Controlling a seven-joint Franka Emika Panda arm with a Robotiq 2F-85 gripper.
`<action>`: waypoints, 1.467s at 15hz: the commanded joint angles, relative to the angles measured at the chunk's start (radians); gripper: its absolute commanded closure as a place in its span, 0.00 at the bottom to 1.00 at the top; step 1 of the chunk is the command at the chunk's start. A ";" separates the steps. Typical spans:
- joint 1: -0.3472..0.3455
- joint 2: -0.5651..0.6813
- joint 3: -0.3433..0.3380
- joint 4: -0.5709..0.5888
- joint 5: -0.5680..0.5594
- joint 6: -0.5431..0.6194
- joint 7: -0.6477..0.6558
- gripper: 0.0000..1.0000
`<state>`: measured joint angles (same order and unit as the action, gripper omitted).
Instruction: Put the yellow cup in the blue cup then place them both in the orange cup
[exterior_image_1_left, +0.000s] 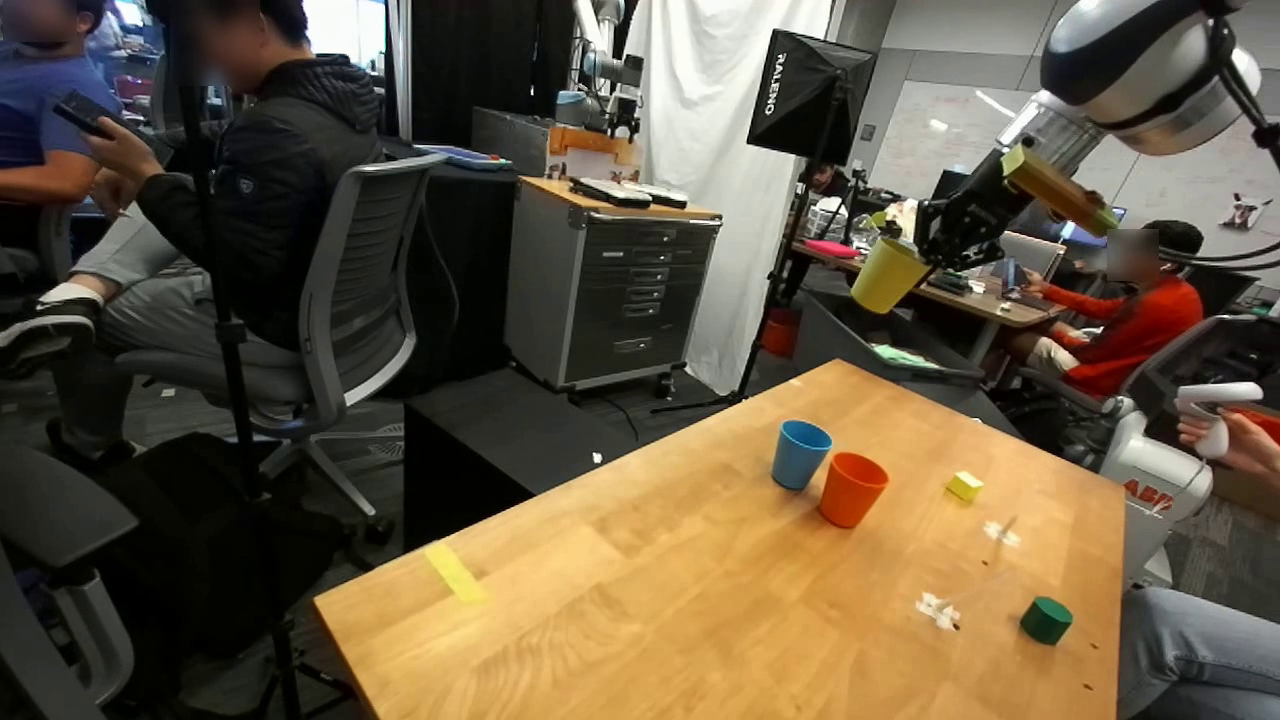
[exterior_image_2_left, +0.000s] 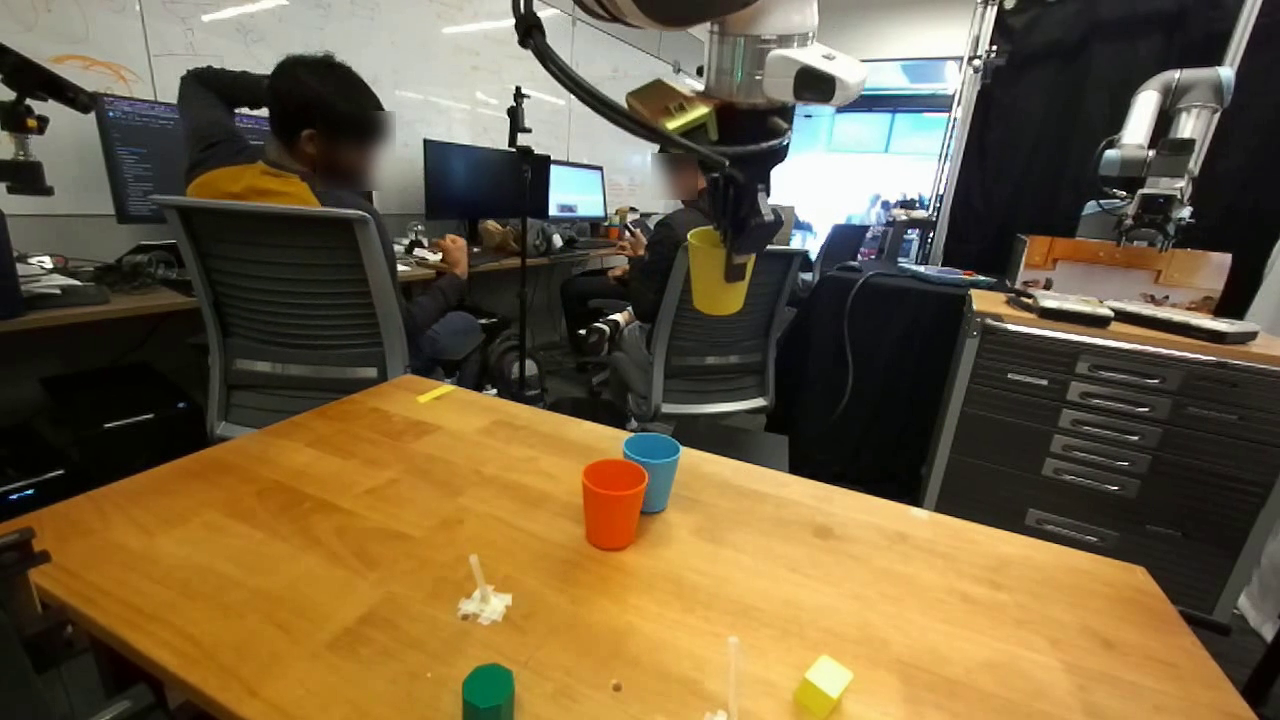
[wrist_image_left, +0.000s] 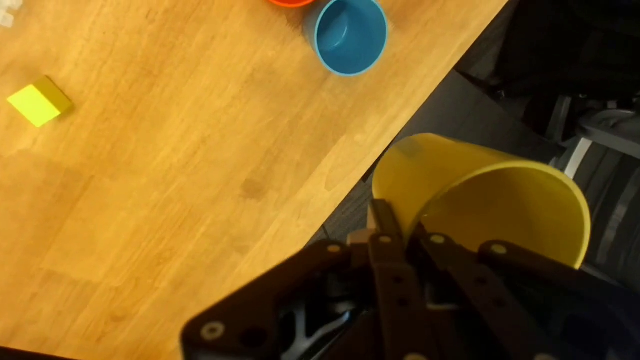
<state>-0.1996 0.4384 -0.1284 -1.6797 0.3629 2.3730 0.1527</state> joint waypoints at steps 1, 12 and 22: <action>0.024 0.072 0.008 0.062 -0.052 -0.007 0.038 0.95; 0.075 0.141 0.018 0.053 -0.153 0.019 0.014 0.95; 0.093 0.226 0.012 0.032 -0.206 0.085 0.019 0.94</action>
<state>-0.1171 0.6463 -0.1141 -1.6492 0.1883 2.4206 0.1568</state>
